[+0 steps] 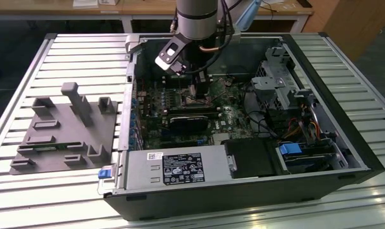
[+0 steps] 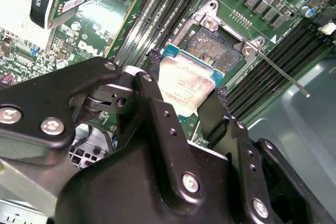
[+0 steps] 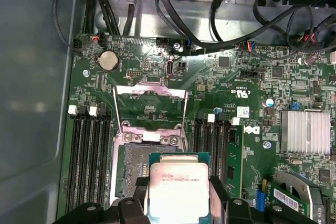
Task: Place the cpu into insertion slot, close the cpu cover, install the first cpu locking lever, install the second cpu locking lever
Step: 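Place the cpu into insertion slot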
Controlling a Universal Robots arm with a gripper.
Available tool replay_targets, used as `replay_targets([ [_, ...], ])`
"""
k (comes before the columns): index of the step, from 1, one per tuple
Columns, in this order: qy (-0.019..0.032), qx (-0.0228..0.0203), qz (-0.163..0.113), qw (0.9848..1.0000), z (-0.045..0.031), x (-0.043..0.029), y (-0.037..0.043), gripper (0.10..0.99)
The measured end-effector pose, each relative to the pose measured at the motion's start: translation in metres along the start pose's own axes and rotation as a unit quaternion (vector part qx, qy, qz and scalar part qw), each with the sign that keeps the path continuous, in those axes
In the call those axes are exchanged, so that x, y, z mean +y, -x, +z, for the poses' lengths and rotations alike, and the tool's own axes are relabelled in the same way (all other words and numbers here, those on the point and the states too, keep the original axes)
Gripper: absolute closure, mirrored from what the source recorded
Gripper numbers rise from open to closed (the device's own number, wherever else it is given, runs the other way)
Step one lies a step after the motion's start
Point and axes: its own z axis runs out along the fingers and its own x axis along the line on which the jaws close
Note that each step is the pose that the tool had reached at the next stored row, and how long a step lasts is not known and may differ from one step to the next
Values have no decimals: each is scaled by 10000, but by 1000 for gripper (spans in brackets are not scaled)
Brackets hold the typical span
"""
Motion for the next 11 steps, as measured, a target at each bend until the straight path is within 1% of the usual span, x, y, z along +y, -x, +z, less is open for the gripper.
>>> replay_targets([
  [3,1,-7,14,10000,17,-1,-23,549],
  [8,-1,-38,18,10000,54,-3,-47,549],
  [11,-2,-43,24,10000,81,-5,-60,549],
])
